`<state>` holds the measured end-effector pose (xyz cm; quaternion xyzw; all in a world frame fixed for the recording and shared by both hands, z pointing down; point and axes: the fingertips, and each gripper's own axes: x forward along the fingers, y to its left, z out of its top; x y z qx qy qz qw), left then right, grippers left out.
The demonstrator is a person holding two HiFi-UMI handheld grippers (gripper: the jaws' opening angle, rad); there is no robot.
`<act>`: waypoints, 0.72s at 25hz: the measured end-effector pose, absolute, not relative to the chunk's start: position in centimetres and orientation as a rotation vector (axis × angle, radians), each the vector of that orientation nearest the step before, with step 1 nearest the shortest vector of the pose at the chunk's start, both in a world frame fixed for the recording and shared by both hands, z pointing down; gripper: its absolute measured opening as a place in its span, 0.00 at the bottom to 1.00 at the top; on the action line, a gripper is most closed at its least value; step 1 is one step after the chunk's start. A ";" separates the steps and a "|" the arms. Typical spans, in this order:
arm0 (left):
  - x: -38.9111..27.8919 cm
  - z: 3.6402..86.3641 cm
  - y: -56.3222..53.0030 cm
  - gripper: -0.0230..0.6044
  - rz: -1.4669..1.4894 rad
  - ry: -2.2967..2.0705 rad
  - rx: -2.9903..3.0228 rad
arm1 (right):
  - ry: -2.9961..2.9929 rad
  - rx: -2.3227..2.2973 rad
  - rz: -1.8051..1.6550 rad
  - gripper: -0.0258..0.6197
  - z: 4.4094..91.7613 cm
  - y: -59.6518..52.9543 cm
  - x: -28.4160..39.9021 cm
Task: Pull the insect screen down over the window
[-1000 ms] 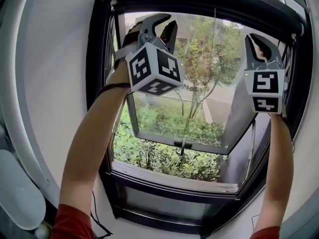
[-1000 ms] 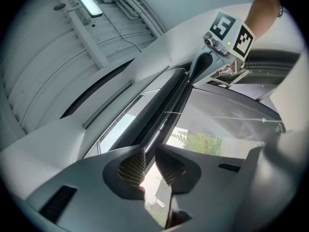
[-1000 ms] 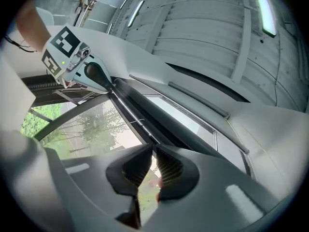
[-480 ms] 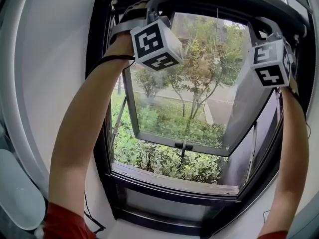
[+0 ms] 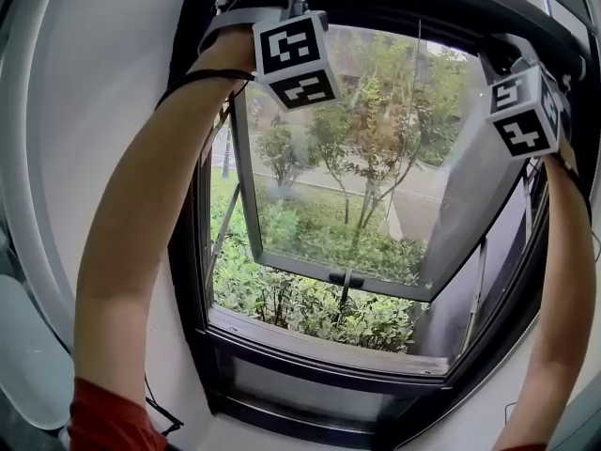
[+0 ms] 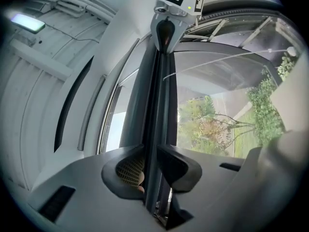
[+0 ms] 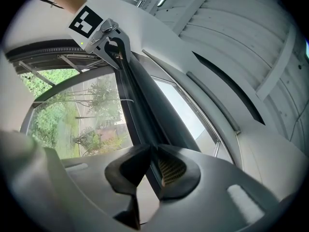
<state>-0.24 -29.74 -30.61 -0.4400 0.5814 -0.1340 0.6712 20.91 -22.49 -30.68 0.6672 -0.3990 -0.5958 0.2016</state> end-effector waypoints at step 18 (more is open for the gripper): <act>-0.1 -31.0 -31.1 0.18 -0.397 1.297 -0.991 | -1.135 1.771 -1.593 0.14 -31.1 -23.0 20.8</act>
